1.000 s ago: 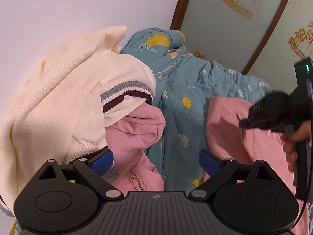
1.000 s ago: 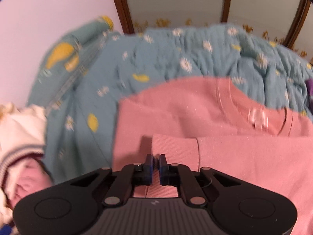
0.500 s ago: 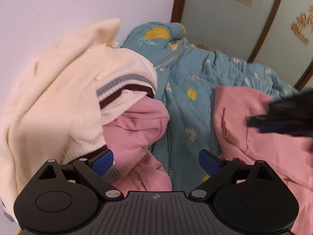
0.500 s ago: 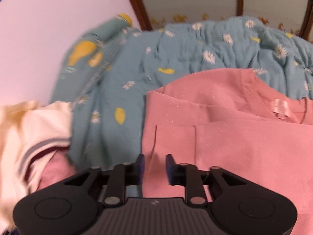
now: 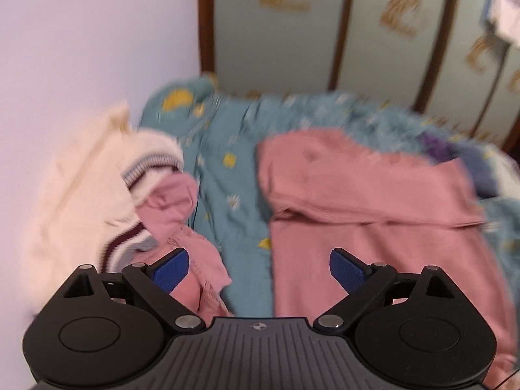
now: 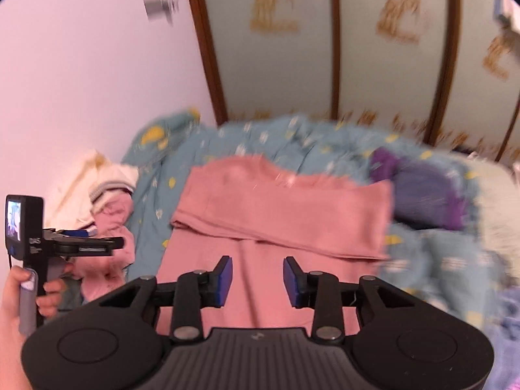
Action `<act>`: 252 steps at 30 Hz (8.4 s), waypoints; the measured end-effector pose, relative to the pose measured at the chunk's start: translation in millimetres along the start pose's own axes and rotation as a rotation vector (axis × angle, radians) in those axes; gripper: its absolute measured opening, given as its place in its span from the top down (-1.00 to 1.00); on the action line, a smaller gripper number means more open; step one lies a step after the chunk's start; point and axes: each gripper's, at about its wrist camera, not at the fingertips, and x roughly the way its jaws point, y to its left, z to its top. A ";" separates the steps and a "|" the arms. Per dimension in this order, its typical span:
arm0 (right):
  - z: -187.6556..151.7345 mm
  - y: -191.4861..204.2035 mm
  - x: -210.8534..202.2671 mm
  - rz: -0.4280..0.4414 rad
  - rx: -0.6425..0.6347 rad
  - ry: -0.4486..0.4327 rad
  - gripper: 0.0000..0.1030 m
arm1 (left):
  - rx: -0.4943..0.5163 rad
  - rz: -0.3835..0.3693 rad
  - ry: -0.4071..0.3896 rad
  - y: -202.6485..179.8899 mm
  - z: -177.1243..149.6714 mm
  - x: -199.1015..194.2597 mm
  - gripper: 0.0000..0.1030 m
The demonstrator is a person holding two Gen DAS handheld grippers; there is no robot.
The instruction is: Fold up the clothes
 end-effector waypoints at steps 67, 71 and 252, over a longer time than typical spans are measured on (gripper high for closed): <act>-192.3 -101.9 67.7 0.146 0.556 0.319 0.85 | 0.097 0.051 0.451 -63.2 -149.8 36.4 0.85; -190.6 -95.1 53.0 0.174 0.533 0.317 0.95 | 0.117 0.041 0.402 -54.6 -147.5 7.4 0.85; 84.4 -208.2 354.3 -0.054 0.367 0.114 0.35 | -0.153 -0.064 0.301 0.1 128.1 287.1 0.35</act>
